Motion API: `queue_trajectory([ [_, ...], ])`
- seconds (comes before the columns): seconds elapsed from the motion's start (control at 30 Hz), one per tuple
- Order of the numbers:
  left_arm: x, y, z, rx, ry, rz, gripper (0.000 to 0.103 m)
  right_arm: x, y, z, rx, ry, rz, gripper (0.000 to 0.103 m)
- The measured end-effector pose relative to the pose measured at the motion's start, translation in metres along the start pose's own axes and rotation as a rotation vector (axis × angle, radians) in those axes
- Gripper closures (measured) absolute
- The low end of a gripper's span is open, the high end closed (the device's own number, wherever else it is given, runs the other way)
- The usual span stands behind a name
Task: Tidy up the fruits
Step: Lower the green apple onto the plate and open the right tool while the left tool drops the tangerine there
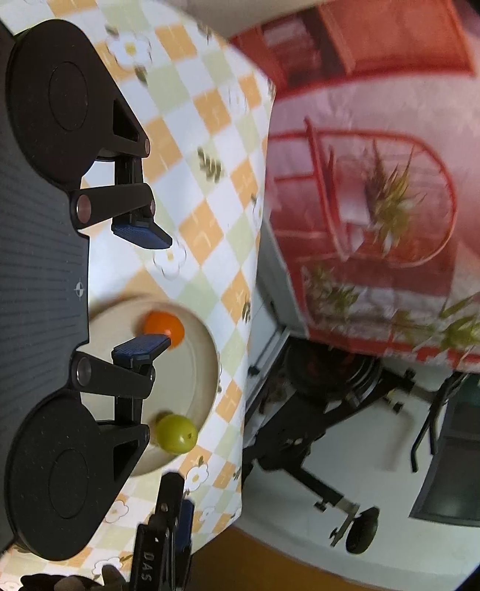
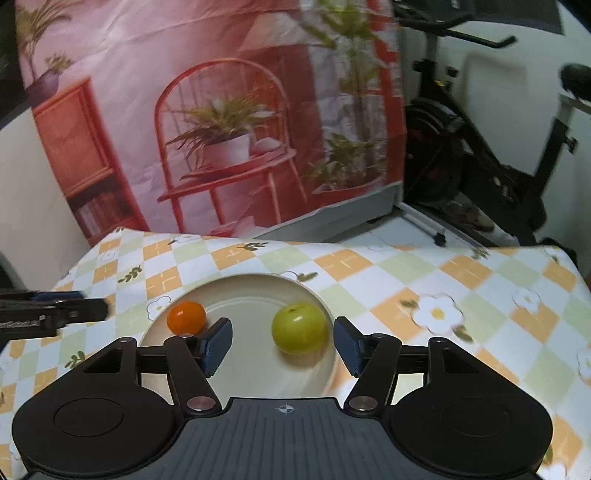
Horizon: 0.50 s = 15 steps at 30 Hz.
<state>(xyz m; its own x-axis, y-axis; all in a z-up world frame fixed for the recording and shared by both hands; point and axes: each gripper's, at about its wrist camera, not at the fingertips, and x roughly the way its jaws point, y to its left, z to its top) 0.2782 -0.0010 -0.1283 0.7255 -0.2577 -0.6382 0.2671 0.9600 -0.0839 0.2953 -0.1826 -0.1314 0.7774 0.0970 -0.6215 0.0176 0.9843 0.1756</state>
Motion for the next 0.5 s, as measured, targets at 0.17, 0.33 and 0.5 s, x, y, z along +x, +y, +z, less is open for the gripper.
queue_trajectory([
  [0.17,-0.038,-0.002,-0.013,0.018,-0.073,0.070,0.041,-0.028,-0.004,-0.018,0.064,-0.046,-0.011,0.031],
  [0.33,-0.068,-0.004,-0.025,0.033,-0.124,0.121,0.030,-0.047,0.001,-0.034,0.077,-0.066,-0.046,0.019],
  [0.5,-0.080,-0.008,-0.038,0.050,-0.098,0.145,0.026,-0.060,0.006,-0.048,0.079,-0.076,-0.072,0.006],
])
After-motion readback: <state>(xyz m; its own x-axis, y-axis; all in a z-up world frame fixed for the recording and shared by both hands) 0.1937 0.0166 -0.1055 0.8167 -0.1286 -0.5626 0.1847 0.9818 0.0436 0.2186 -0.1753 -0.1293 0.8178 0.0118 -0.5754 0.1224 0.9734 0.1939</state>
